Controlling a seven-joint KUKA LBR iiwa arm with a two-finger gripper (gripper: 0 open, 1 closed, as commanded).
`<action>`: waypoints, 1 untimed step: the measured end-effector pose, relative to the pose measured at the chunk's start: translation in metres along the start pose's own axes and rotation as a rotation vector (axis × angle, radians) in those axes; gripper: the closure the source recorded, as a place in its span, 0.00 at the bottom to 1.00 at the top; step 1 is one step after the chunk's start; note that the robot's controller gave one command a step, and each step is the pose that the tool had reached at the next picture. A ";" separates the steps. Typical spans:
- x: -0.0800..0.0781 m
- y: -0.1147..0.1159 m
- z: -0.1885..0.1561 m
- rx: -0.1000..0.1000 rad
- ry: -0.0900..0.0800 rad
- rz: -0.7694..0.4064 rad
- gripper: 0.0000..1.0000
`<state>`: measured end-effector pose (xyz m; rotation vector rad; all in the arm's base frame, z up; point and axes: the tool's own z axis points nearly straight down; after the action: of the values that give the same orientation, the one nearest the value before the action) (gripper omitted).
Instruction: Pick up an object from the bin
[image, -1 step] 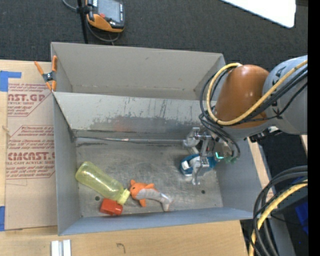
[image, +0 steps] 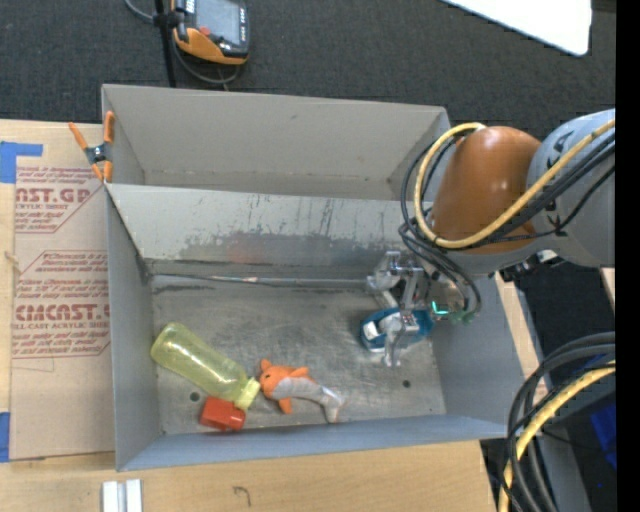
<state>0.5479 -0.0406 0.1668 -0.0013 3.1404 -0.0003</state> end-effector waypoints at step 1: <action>-0.026 -0.090 0.064 0.005 -0.001 0.041 1.00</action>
Offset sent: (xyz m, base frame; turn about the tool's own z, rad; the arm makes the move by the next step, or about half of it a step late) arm 0.0000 0.0000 0.0000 0.0000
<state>0.5738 -0.1309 0.1030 0.0630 3.1387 -0.0078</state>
